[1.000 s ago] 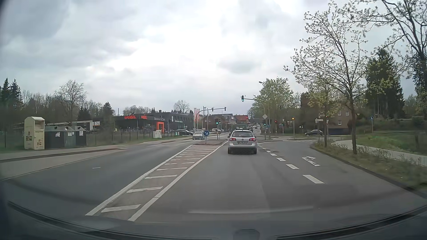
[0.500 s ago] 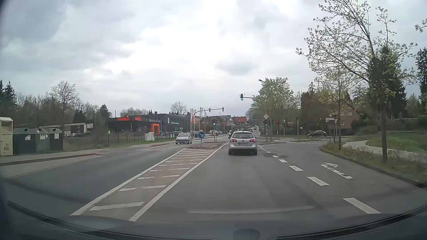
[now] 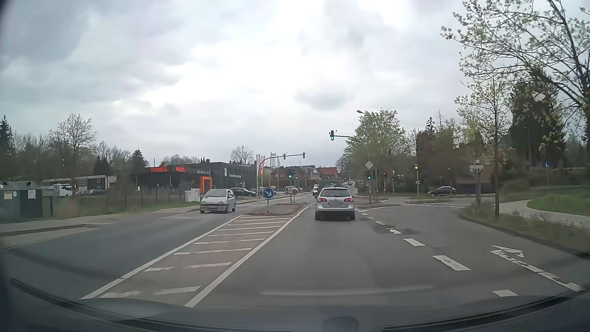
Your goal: Follow the waypoints while adhering to traffic rules and regulations
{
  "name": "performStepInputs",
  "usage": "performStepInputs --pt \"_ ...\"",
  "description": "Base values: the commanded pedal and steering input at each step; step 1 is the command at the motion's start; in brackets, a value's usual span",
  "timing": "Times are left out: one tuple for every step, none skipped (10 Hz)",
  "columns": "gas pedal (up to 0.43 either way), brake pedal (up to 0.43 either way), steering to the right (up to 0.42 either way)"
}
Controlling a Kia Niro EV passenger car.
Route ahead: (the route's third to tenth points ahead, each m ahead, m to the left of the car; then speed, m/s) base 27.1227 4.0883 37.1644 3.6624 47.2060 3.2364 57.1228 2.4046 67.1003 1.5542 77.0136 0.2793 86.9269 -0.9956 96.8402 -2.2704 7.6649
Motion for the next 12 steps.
performStepInputs --pt "0.228 0.0 0.014" --pt "0.22 0.0 0.018" --pt "0.209 0.006 0.021" --pt "0.177 0.0 0.017" --pt "0.157 0.0 0.013" --pt "0.138 0.0 0.013" --pt "0.138 0.0 0.013" --pt "0.138 0.006 0.013" --pt "0.15 0.0 0.012" --pt "0.15 0.0 0.007" --pt "0.157 0.0 0.005" --pt "0.157 0.0 0.005"
